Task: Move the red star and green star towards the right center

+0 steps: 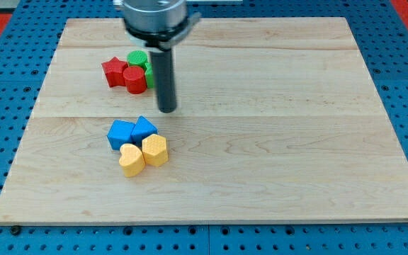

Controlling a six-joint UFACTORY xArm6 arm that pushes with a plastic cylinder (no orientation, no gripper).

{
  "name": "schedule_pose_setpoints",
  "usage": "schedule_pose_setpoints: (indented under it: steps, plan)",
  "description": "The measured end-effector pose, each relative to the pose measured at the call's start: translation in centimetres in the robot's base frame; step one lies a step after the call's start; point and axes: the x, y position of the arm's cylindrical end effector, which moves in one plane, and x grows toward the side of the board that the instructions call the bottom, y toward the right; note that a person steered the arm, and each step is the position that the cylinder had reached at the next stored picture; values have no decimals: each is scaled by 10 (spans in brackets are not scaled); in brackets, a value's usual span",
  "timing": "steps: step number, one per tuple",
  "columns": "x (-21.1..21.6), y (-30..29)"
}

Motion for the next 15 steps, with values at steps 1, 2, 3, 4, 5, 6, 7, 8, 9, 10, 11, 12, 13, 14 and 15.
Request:
schedule_pose_setpoints:
  steps: [1, 2, 3, 4, 5, 6, 7, 8, 9, 10, 11, 12, 13, 14, 15]
  plan:
    - [0, -86]
    - [-23, -141]
    - [-67, -144]
    - [-66, -90]
    - [-66, -34]
    - [-66, 2]
    - [-68, -10]
    - [-70, -49]
    - [-92, -58]
    - [-132, -63]
    - [-156, -62]
    - [-148, -32]
    - [-106, 23]
    - [-87, 55]
    - [-87, 16]
